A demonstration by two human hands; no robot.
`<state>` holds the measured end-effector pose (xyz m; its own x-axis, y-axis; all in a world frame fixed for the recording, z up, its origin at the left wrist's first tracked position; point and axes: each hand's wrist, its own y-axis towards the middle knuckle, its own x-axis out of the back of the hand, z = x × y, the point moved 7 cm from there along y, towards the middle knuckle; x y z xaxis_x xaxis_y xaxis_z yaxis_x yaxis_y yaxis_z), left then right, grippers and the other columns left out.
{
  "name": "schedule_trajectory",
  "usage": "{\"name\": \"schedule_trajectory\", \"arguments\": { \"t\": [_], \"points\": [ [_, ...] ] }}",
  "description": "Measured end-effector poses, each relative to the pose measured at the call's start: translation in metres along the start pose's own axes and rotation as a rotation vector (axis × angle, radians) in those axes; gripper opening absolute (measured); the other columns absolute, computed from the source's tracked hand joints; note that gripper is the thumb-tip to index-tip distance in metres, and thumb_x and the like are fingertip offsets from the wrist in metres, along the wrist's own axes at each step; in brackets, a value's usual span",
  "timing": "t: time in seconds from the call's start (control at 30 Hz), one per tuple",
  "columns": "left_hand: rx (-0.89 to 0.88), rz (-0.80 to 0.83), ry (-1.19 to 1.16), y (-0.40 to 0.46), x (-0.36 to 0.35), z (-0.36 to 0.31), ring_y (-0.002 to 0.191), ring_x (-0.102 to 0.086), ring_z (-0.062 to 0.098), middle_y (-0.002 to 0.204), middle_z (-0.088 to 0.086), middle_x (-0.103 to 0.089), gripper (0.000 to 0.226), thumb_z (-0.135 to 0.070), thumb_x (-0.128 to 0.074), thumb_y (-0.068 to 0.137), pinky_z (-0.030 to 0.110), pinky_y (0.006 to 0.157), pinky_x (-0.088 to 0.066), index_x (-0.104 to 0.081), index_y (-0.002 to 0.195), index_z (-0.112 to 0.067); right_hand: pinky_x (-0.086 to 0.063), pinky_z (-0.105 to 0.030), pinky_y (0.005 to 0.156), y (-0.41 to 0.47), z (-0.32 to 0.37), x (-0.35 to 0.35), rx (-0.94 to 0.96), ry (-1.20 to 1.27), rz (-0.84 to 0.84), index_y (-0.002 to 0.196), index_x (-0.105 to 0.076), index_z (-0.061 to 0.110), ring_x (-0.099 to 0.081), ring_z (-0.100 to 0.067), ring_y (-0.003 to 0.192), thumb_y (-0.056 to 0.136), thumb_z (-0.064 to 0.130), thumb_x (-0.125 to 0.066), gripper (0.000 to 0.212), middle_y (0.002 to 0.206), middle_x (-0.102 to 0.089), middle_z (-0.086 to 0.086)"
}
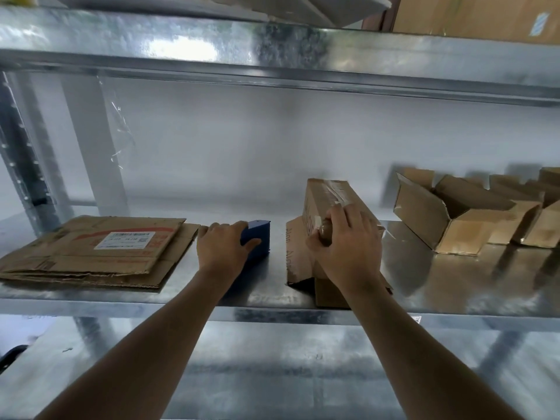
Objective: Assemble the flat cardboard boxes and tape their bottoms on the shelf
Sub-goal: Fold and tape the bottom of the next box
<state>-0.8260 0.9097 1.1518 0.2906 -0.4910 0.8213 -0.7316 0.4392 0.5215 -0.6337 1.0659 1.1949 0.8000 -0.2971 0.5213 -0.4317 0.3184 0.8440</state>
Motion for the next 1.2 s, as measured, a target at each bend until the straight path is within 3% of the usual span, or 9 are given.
{"name": "schedule_trajectory", "arguments": {
  "t": [0.13, 0.27, 0.4, 0.57, 0.7, 0.87, 0.93, 1.07, 1.2],
  "points": [
    [-0.041, 0.140, 0.123, -0.002, -0.013, -0.004, 0.116, -0.057, 0.031, 0.121, 0.008, -0.067, 0.051, -0.061, -0.041, 0.103, 0.049, 0.105, -0.033, -0.044, 0.147, -0.036, -0.055, -0.045, 0.090, -0.006, 0.000, -0.002, 0.021, 0.036, 0.044, 0.113, -0.062, 0.015, -0.062, -0.028, 0.105, 0.086, 0.043, -0.070, 0.040, 0.116, -0.065, -0.007],
    [-0.058, 0.179, 0.204, -0.006, -0.010, -0.015, 0.148, -0.020, 0.042, 0.162, 0.023, -0.019, 0.068, -0.064, -0.037, 0.103, 0.058, 0.117, -0.021, -0.017, 0.161, -0.034, -0.048, -0.046, 0.104, -0.005, -0.008, -0.001, 0.077, 0.053, 0.071, 0.115, -0.064, 0.021, -0.060, -0.023, 0.112, 0.092, 0.054, -0.066, 0.041, 0.121, -0.066, 0.000],
    [-0.214, 0.092, 0.115, -0.006, 0.012, -0.053, 0.157, 0.002, 0.040, 0.171, 0.016, 0.008, 0.061, -0.052, -0.032, 0.108, 0.058, 0.122, -0.015, -0.012, 0.163, -0.035, -0.049, -0.042, 0.104, -0.004, -0.017, 0.006, 0.152, 0.163, 0.098, 0.123, -0.067, 0.020, -0.059, -0.021, 0.119, 0.101, 0.056, -0.051, 0.045, 0.127, -0.067, 0.001],
    [-0.311, 0.073, -0.103, -0.017, 0.023, -0.111, 0.158, 0.000, 0.038, 0.172, 0.015, 0.003, 0.052, -0.042, -0.032, 0.110, 0.058, 0.122, -0.016, -0.029, 0.161, -0.033, -0.047, -0.047, 0.111, 0.000, -0.040, 0.026, 0.118, 0.193, -0.039, 0.136, -0.066, 0.008, -0.059, -0.026, 0.129, 0.111, 0.027, -0.038, 0.042, 0.140, -0.064, -0.009],
    [-0.335, 0.150, -0.282, -0.027, 0.017, -0.137, 0.159, -0.001, 0.031, 0.174, 0.007, 0.000, 0.056, -0.050, -0.019, 0.109, 0.059, 0.125, -0.014, -0.016, 0.164, -0.039, -0.049, -0.046, 0.113, -0.006, -0.068, 0.018, 0.004, 0.242, 0.125, 0.148, -0.056, 0.016, -0.049, -0.024, 0.144, 0.113, 0.033, -0.035, 0.045, 0.150, -0.057, -0.007],
    [-0.354, 0.144, -0.380, -0.029, -0.005, -0.137, 0.151, -0.035, 0.025, 0.170, -0.005, -0.024, 0.052, -0.042, -0.036, 0.111, 0.051, 0.115, -0.042, -0.026, 0.162, -0.036, -0.043, -0.044, 0.118, -0.020, -0.080, 0.000, 0.022, 0.381, 0.239, 0.146, -0.059, 0.014, -0.041, -0.022, 0.149, 0.109, 0.025, -0.050, 0.040, 0.151, -0.056, -0.007],
    [-0.361, 0.127, -0.439, -0.027, -0.007, -0.133, 0.146, -0.043, 0.018, 0.167, -0.009, -0.030, 0.049, -0.041, -0.044, 0.110, 0.043, 0.110, -0.049, -0.035, 0.158, -0.038, -0.038, -0.034, 0.121, -0.020, -0.087, 0.002, 0.002, 0.495, 0.237, 0.141, -0.063, 0.014, -0.044, -0.018, 0.147, 0.105, 0.015, -0.058, 0.037, 0.147, -0.059, -0.006],
    [-0.401, 0.151, -0.539, -0.021, -0.005, -0.123, 0.142, -0.036, -0.006, 0.165, -0.022, -0.028, 0.047, -0.038, -0.055, 0.106, 0.029, 0.112, -0.044, -0.047, 0.152, -0.041, -0.042, -0.024, 0.115, -0.016, -0.106, 0.013, -0.010, 0.694, 0.192, 0.136, -0.066, 0.011, -0.055, -0.006, 0.134, 0.101, 0.005, -0.062, 0.036, 0.139, -0.065, -0.004],
    [-0.412, 0.203, -0.594, -0.015, -0.010, -0.118, 0.152, -0.031, 0.003, 0.164, -0.026, -0.028, 0.046, -0.044, -0.053, 0.104, 0.041, 0.123, -0.035, -0.050, 0.149, -0.045, -0.044, -0.028, 0.115, -0.015, -0.118, 0.002, -0.099, 0.829, 0.297, 0.138, -0.065, 0.017, -0.054, 0.003, 0.133, 0.104, 0.011, -0.060, 0.035, 0.141, -0.062, 0.009]
  ]
}}
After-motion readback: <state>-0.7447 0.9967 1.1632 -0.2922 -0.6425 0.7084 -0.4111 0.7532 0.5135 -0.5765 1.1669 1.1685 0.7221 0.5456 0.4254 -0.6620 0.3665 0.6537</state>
